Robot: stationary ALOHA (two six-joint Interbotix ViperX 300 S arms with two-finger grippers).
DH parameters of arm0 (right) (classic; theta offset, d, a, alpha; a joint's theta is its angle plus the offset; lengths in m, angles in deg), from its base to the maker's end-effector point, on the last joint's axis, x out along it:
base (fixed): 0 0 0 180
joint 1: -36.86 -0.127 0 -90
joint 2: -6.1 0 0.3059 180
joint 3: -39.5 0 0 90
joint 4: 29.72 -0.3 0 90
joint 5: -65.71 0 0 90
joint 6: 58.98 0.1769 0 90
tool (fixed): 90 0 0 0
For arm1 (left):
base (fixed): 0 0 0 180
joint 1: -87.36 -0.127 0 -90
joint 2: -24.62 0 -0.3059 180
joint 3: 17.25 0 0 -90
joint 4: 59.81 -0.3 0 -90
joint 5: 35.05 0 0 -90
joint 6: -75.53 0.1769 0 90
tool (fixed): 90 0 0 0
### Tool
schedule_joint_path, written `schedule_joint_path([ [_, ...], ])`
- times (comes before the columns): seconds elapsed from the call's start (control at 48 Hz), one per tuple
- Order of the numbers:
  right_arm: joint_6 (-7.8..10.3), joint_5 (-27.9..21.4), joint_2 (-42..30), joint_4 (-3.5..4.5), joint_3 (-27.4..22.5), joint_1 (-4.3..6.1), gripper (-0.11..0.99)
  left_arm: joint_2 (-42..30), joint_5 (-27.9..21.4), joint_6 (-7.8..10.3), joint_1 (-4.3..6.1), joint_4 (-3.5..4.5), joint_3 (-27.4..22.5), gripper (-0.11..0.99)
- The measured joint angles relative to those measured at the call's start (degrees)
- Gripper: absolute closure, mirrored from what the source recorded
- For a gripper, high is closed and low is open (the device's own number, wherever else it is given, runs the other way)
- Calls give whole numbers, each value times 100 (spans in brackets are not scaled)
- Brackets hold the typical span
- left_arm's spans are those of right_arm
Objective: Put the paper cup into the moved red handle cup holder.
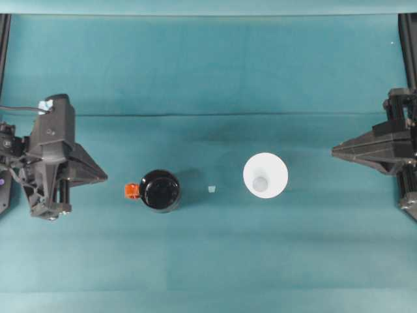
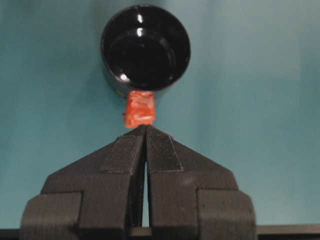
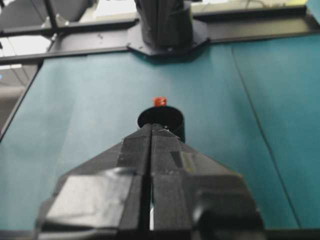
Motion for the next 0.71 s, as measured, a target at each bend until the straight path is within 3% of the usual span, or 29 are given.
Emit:
schedule_joint_path([
  [0.625, 9, -97, 9, -9, 0, 44, 98, -387, -255, 18, 0, -18, -158, 85],
  [0.709, 18, -97, 9, 0, 0, 44, 98, -545, -272, 53, 0, -18, -211, 72],
])
